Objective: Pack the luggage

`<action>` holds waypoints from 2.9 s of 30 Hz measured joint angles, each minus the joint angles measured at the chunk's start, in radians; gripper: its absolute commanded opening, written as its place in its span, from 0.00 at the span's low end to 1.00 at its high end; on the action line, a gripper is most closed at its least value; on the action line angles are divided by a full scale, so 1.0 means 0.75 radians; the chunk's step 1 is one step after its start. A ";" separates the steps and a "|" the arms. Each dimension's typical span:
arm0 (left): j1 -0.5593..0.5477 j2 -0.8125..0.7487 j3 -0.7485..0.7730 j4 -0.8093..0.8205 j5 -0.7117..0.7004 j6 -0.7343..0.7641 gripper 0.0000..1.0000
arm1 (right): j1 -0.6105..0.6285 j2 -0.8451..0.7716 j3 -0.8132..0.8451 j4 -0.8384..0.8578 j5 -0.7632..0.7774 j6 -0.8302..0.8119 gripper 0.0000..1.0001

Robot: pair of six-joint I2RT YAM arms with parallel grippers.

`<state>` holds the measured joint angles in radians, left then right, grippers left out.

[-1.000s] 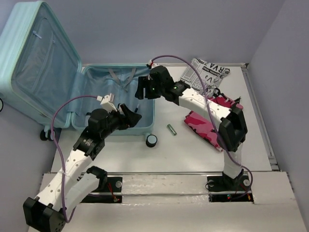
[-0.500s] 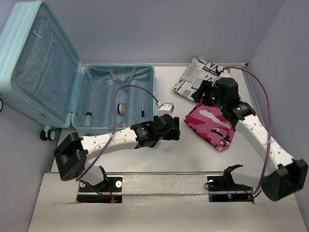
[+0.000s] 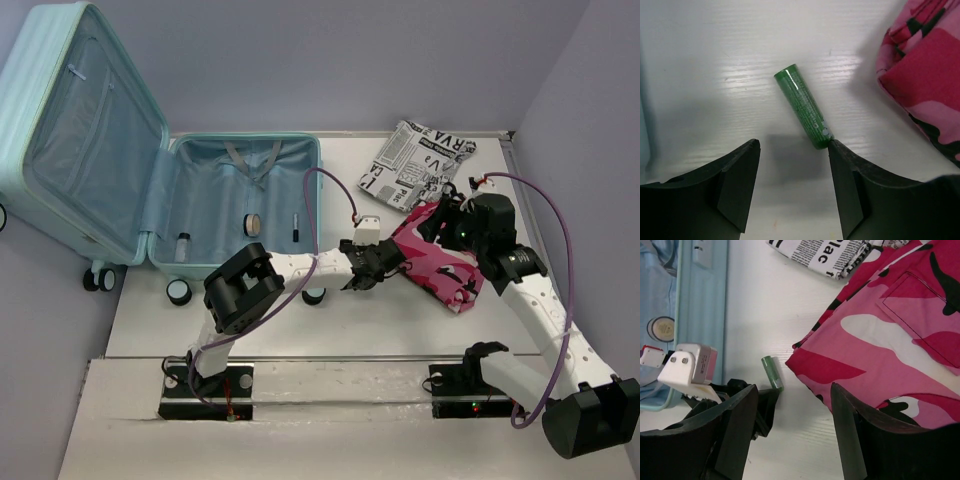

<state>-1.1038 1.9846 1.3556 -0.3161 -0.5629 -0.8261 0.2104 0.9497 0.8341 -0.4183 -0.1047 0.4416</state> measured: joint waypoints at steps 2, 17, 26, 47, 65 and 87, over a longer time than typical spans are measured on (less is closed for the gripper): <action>0.011 0.003 0.010 -0.012 -0.019 -0.005 0.66 | -0.001 -0.007 -0.002 0.002 -0.024 0.000 0.65; 0.107 0.137 0.090 0.131 0.016 0.048 0.06 | -0.001 -0.016 -0.069 0.025 -0.175 0.010 0.64; 0.129 -0.042 -0.007 0.158 0.038 0.164 0.06 | -0.001 -0.035 -0.096 0.052 -0.185 0.025 0.64; 0.989 -0.944 -0.527 0.248 0.175 0.187 0.87 | -0.001 -0.072 -0.182 0.057 -0.095 0.068 0.69; 0.432 -0.545 -0.157 0.505 0.761 0.356 0.98 | -0.232 0.105 -0.006 0.024 0.397 0.145 1.00; 0.348 0.151 0.133 0.453 0.935 0.462 0.99 | -0.846 0.445 -0.185 0.121 0.199 0.255 1.00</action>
<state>-0.8425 2.0979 1.4555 0.0235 0.1383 -0.4797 -0.4244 1.2835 0.6956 -0.3279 0.0444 0.6327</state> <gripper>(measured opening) 0.990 0.995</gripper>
